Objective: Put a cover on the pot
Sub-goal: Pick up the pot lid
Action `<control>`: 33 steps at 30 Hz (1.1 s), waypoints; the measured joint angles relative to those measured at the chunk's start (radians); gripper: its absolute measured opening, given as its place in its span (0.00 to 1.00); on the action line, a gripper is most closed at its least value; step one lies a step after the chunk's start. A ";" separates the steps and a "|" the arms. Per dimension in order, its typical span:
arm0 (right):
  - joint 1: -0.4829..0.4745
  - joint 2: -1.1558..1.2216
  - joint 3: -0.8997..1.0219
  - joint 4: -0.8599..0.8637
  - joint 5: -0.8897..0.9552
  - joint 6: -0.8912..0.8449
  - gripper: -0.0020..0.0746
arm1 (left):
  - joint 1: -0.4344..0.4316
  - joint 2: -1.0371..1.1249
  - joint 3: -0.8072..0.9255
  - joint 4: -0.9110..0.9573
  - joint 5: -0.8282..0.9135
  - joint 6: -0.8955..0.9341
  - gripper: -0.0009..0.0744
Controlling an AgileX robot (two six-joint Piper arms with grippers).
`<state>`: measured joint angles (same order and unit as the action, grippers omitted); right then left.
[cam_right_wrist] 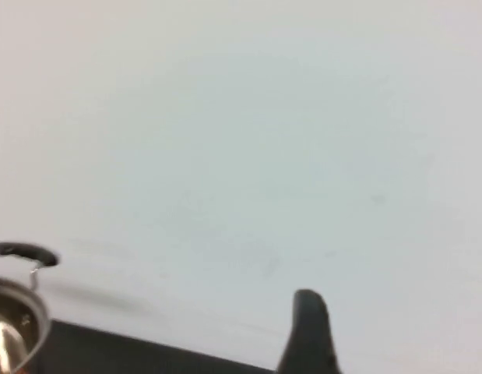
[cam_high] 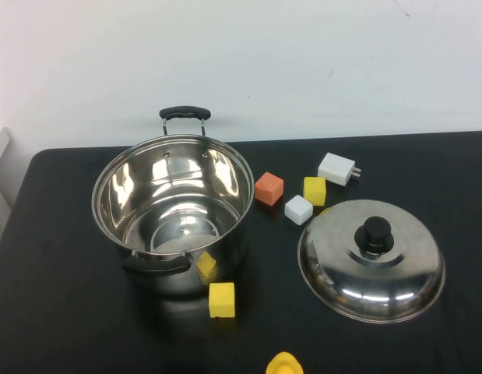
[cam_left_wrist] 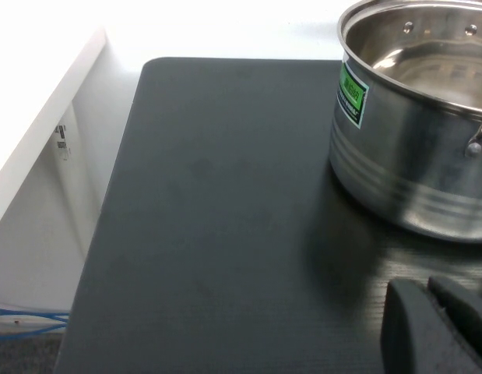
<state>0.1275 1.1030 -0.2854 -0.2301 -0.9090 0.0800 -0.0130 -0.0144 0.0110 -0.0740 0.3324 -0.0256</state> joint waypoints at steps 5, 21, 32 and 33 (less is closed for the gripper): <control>0.000 0.361 -0.083 -0.133 -0.198 0.002 0.68 | 0.000 0.000 0.000 0.000 0.000 0.000 0.01; 0.061 0.922 -0.373 -0.306 -0.226 0.002 0.69 | 0.000 0.000 0.000 0.000 0.000 0.002 0.01; 0.061 1.053 -0.395 -0.217 -0.319 -0.007 0.68 | 0.000 0.000 0.000 0.000 0.000 0.002 0.01; 0.061 1.058 -0.395 -0.207 -0.298 -0.007 0.67 | 0.000 0.000 0.000 0.000 0.000 0.002 0.01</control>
<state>0.1881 2.1615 -0.6807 -0.4367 -1.2071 0.0731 -0.0130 -0.0144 0.0110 -0.0740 0.3324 -0.0235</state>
